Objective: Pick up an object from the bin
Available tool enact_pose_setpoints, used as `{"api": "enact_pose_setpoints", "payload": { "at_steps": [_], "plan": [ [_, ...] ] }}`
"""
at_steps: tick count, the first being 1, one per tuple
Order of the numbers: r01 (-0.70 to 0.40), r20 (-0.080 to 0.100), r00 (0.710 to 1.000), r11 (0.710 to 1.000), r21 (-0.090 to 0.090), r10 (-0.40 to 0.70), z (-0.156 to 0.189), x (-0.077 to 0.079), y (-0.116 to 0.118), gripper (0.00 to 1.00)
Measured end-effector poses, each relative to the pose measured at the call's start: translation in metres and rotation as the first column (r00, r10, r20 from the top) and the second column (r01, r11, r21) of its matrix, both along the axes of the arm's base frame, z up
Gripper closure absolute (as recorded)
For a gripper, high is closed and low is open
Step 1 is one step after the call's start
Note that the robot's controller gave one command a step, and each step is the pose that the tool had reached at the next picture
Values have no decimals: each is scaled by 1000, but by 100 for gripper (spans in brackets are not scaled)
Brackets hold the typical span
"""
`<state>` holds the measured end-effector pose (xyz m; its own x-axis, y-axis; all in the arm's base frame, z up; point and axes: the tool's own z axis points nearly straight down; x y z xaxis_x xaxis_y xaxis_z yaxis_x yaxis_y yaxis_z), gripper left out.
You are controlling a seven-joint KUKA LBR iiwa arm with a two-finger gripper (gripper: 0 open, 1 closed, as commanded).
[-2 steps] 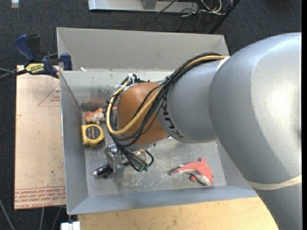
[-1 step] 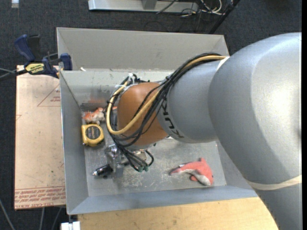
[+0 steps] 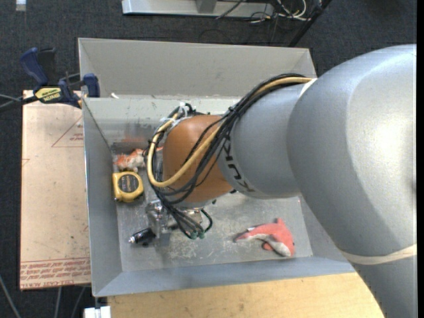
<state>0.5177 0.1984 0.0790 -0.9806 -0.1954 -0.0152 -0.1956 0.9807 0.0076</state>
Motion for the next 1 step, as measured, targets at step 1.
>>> {"api": "enact_pose_setpoints", "payload": {
  "at_steps": [1],
  "plan": [
    [62,-1,998,998,0,-62,17,-15,15,100]
  ]
}}
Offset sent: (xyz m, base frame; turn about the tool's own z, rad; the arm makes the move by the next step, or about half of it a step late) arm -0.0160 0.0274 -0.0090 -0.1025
